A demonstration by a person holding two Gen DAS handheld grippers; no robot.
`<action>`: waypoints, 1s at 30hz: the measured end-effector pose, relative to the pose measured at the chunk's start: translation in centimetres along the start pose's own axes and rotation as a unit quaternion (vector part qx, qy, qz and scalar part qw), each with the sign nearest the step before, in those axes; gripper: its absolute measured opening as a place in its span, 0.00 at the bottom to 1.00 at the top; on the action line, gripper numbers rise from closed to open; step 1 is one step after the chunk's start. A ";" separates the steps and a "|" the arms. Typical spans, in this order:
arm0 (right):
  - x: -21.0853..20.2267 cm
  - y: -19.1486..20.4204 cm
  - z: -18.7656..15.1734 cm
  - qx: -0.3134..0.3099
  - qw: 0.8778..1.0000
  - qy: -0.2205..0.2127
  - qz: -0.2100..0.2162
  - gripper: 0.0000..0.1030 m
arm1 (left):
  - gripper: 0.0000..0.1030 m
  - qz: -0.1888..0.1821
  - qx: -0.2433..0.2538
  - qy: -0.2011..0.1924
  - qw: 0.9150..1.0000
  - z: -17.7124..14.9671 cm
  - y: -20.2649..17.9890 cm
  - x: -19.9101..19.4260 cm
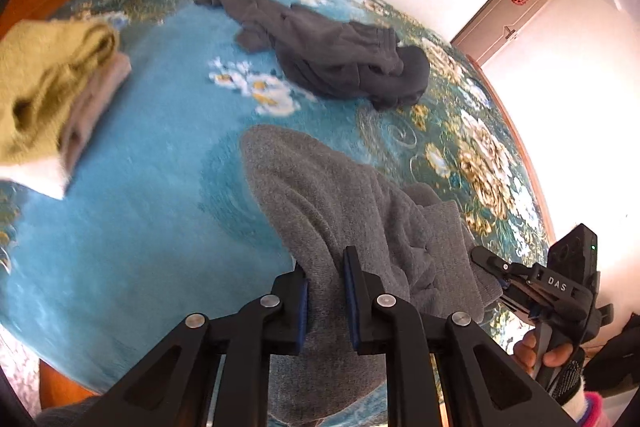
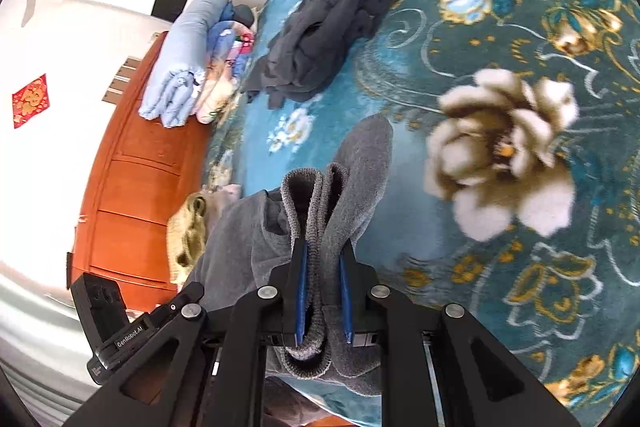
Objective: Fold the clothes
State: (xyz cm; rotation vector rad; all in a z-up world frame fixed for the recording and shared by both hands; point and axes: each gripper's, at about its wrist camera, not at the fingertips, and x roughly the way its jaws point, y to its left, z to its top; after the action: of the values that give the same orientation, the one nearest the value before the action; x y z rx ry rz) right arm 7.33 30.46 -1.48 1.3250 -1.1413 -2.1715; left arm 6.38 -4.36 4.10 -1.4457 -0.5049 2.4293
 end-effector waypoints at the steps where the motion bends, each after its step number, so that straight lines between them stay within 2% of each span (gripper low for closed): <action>1: 0.3 0.4 0.3 -0.001 1.000 0.000 0.007 0.14 | 0.16 0.003 0.001 -0.005 1.000 0.5 0.3 -0.6; 6: 3.2 4.5 2.2 -0.022 0.999 0.015 0.039 0.14 | 0.15 0.015 0.009 -0.031 0.999 3.1 1.8 -3.8; 12: 7.8 12.3 3.8 -0.069 0.993 0.035 0.086 0.14 | 0.15 0.041 0.005 -0.070 0.997 7.3 5.4 -8.8; 19: 14.5 22.8 4.3 -0.117 0.982 0.065 0.130 0.14 | 0.15 0.085 -0.021 -0.127 0.988 13.0 12.4 -16.7; 26: 22.5 33.6 3.7 -0.160 0.969 0.096 0.160 0.14 | 0.15 0.136 -0.043 -0.147 0.979 17.3 20.7 -22.1; 30: 27.0 36.8 2.3 -0.172 0.966 0.109 0.158 0.14 | 0.15 0.147 -0.063 -0.143 0.977 19.0 26.0 -22.8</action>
State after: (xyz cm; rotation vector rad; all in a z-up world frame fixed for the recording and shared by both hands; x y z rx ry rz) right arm -12.14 -8.52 12.33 1.1086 -0.7854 -1.8375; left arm -1.16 -39.94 19.36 -1.3011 -0.5467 2.9147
